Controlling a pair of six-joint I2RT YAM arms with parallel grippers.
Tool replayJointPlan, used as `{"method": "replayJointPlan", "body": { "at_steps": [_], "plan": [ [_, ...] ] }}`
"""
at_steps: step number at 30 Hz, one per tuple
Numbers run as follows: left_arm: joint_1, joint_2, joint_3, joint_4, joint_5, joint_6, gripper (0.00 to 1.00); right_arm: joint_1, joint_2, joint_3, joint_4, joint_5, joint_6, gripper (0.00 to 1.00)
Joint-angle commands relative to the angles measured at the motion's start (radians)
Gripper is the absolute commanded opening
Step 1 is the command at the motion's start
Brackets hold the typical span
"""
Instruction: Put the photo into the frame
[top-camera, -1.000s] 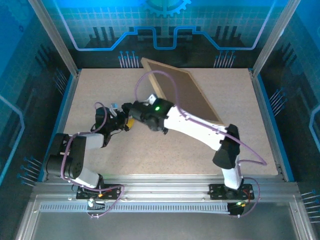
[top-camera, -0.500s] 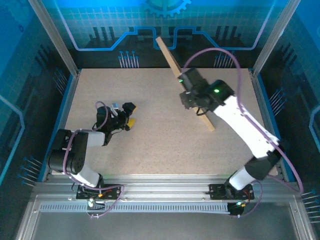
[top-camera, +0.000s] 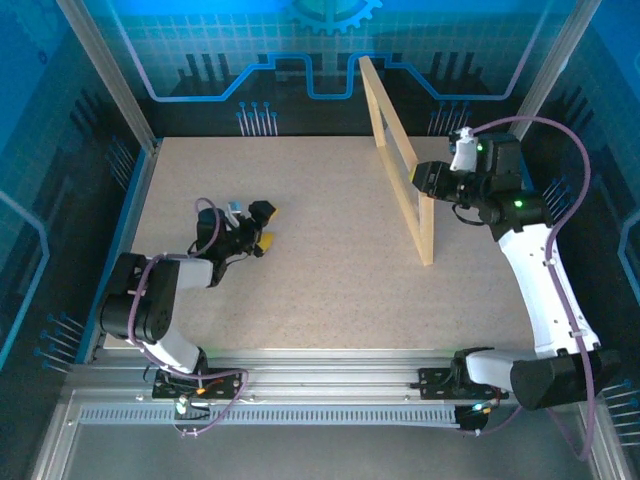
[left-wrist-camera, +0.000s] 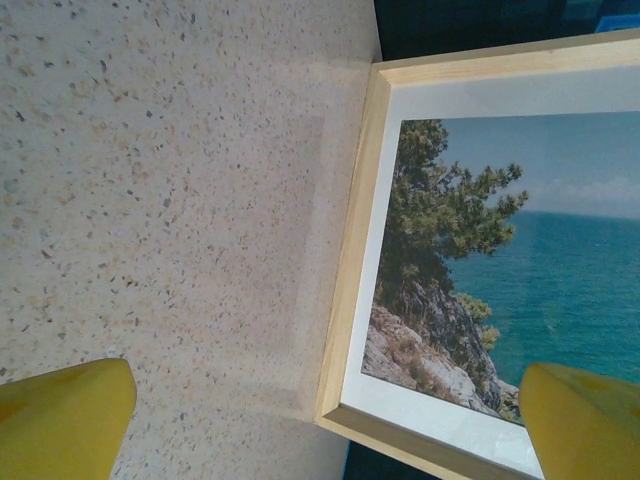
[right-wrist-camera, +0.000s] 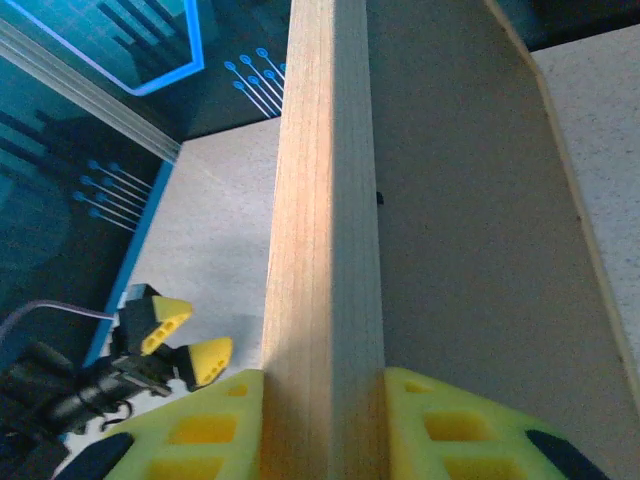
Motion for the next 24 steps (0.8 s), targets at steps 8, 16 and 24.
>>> {"method": "replayJointPlan", "body": {
  "at_steps": [8, 16, 24],
  "plan": [
    [-0.312, 0.323, 0.438, 0.306, -0.165, -0.199, 0.99, -0.059, 0.088, 0.058, -0.294, 0.018, -0.094, 0.00],
    [-0.424, 0.458, 0.677, 0.417, -0.328, -0.241, 0.99, -0.082, 0.091, 0.100, -0.334, 0.084, -0.136, 0.00],
    [-0.465, 0.502, 0.777, 0.354, -0.289, -0.220, 0.99, -0.134, 0.114, 0.125, -0.323, 0.105, -0.169, 0.00]
  ]
}}
